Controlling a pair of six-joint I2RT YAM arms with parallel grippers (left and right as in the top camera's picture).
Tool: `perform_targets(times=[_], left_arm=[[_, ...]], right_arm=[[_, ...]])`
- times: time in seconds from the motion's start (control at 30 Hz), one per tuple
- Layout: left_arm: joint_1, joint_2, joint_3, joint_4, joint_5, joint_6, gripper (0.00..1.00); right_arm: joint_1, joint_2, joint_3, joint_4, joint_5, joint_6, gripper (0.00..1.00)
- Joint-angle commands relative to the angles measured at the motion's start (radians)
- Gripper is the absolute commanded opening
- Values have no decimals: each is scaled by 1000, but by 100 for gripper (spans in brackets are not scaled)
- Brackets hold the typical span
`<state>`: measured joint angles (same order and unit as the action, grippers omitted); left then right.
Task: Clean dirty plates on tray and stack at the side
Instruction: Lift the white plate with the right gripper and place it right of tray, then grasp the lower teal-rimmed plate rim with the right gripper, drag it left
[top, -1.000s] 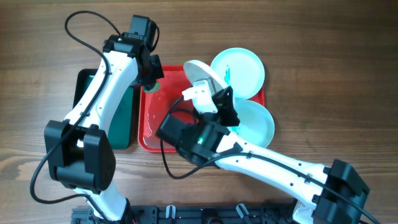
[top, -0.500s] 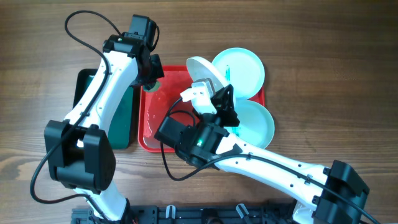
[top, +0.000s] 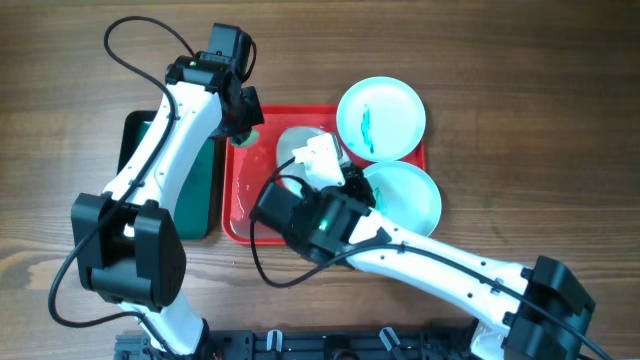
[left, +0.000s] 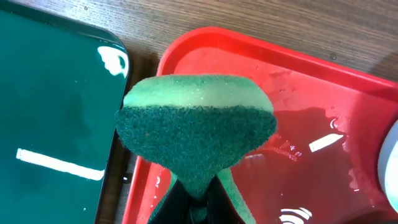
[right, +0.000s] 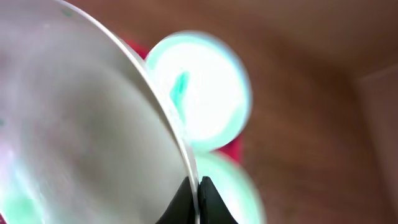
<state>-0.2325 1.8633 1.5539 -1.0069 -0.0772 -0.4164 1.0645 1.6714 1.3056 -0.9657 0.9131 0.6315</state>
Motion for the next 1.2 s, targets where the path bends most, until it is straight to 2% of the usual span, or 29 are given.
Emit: perform_targets(times=[0.0, 0.2, 0.23, 0.43, 0.73, 0.83, 0.97, 1.17], left_arm=[[2, -23, 17, 5, 9, 8, 4], [2, -23, 17, 3, 9, 4, 6], [2, -23, 17, 3, 9, 4, 6], [2, -23, 17, 4, 9, 4, 6], [2, -23, 17, 3, 10, 4, 6], [2, -23, 17, 4, 9, 4, 6], [1, -23, 17, 4, 10, -5, 6], [1, -23, 17, 4, 14, -19, 6]], right_arm=[[-71, -26, 0, 34, -341, -49, 4], [-279, -28, 0, 98, -763, -229, 4], [-379, -28, 0, 104, -908, -270, 4], [-696, -28, 0, 98, -1205, -346, 4], [-1134, -28, -4, 32, -1243, -368, 4], [-1267, -28, -16, -1, -1139, -325, 4], [-1380, -28, -71, 14, -1024, -287, 4], [-1477, -27, -177, 132, -1009, -287, 4]])
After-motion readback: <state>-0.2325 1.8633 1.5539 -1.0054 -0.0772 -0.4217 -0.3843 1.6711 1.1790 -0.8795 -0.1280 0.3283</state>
